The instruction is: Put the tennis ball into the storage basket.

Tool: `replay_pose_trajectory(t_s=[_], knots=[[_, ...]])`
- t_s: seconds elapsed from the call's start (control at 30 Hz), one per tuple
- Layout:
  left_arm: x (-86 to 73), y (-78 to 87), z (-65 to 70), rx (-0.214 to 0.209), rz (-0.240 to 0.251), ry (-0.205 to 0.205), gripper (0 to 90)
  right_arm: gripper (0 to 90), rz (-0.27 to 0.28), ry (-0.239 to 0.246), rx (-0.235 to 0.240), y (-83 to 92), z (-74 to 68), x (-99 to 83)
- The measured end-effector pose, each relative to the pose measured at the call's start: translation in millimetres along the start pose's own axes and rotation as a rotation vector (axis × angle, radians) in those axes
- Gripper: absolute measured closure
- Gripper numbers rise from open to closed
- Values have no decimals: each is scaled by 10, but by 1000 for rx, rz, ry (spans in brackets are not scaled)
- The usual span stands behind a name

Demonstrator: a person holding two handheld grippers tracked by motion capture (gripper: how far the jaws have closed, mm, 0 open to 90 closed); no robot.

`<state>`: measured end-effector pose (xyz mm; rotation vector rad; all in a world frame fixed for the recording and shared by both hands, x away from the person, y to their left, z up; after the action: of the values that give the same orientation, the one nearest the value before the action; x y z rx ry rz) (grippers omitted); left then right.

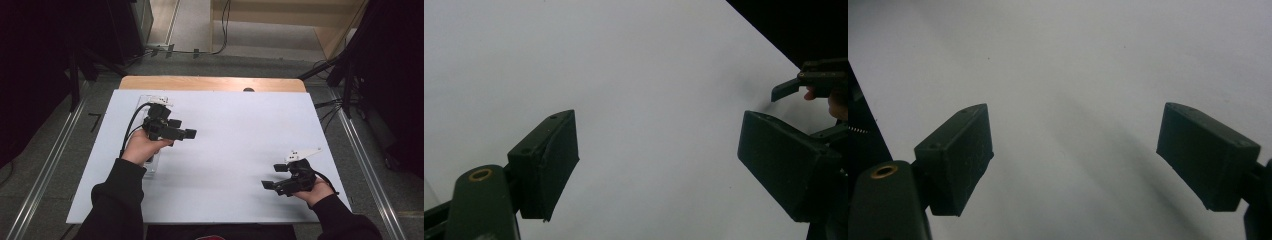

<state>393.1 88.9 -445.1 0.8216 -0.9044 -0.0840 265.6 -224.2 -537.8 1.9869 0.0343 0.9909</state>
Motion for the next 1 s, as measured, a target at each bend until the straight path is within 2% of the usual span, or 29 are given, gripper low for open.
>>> replay_pose_trajectory(t_s=[0.4,0.57,1.0], knots=[[-170,-23,28,12,-28,-17,173,127,0,-1,-2,2,2,-1],[-244,-11,40,-4,-28,-20,173,127,-1,-3,-4,2,5,-1],[-411,-8,30,14,-30,-34,173,127,-2,-3,-6,1,7,-1]])
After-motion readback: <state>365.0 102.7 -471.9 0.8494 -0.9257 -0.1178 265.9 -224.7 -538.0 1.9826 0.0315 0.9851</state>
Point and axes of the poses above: each handheld gripper's, and its own axes: y roughly backward along the jaws, x roughly out of its top, z roughly to its right, the point moved 7 cm from there along -y, roughly forward along the jaws
